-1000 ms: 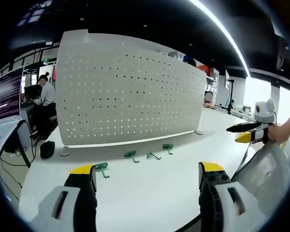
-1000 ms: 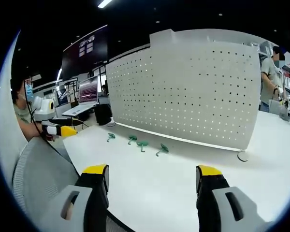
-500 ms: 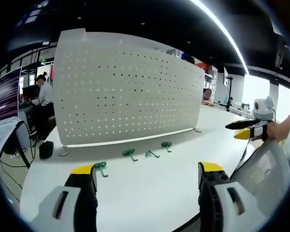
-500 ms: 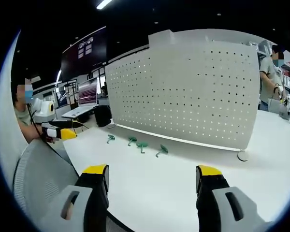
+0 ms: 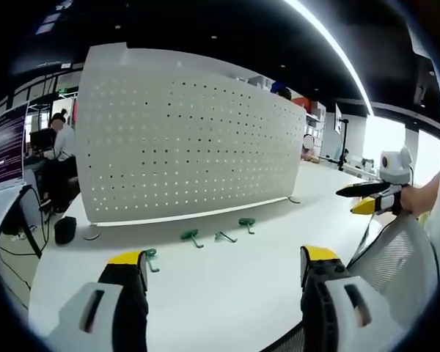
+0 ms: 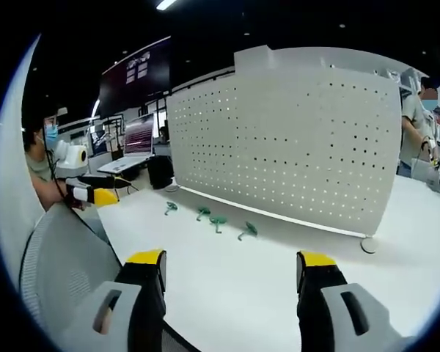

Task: Insert the hook assembly into the mounting plate slot until the hook locks in place.

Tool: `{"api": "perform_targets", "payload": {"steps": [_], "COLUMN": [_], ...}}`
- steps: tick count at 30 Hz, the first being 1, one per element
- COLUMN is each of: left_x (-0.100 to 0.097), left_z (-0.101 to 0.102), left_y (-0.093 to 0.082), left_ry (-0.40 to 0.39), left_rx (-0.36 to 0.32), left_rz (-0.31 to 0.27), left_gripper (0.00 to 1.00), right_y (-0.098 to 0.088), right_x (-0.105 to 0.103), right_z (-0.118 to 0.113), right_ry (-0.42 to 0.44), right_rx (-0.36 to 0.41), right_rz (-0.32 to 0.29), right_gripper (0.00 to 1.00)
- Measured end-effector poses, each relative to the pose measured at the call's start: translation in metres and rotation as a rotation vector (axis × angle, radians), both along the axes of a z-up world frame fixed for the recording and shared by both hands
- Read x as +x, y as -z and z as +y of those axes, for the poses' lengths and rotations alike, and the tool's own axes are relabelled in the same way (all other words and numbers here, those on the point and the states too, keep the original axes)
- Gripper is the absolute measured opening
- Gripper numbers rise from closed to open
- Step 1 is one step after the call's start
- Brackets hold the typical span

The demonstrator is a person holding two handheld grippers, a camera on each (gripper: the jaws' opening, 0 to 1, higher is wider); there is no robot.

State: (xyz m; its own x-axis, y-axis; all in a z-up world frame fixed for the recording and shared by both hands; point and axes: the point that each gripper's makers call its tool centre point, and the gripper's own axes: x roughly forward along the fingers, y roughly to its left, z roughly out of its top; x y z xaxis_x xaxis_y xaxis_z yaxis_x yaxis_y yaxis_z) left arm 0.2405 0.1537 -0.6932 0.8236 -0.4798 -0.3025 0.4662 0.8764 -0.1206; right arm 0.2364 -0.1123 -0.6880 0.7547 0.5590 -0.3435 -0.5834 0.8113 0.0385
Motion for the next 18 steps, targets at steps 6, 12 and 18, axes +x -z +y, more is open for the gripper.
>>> {"api": "perform_targets", "payload": {"steps": [6,12,18], "left_x": [0.0014,0.0037,0.0054], "left_z": [0.0007,0.0037,0.0059], "left_y": [0.0021,0.0026,0.0034], "left_ry": [0.016,0.021,0.026], "left_rx": [0.015,0.015,0.011], "left_rz": [0.008,0.011,0.020], "left_gripper": [0.86,0.85,0.84], "right_y": [-0.0020,-0.0025,-0.0034], "right_x": [0.0058,0.0079,0.0085], "right_z": [-0.0043,-0.0026,0.0004], "right_ry": [0.010,0.002,-0.011], "right_rx": [0.010,0.008,-0.004], "right_rz": [0.003,0.012,0.009], "right_gripper": [0.69,0.69,0.66]}}
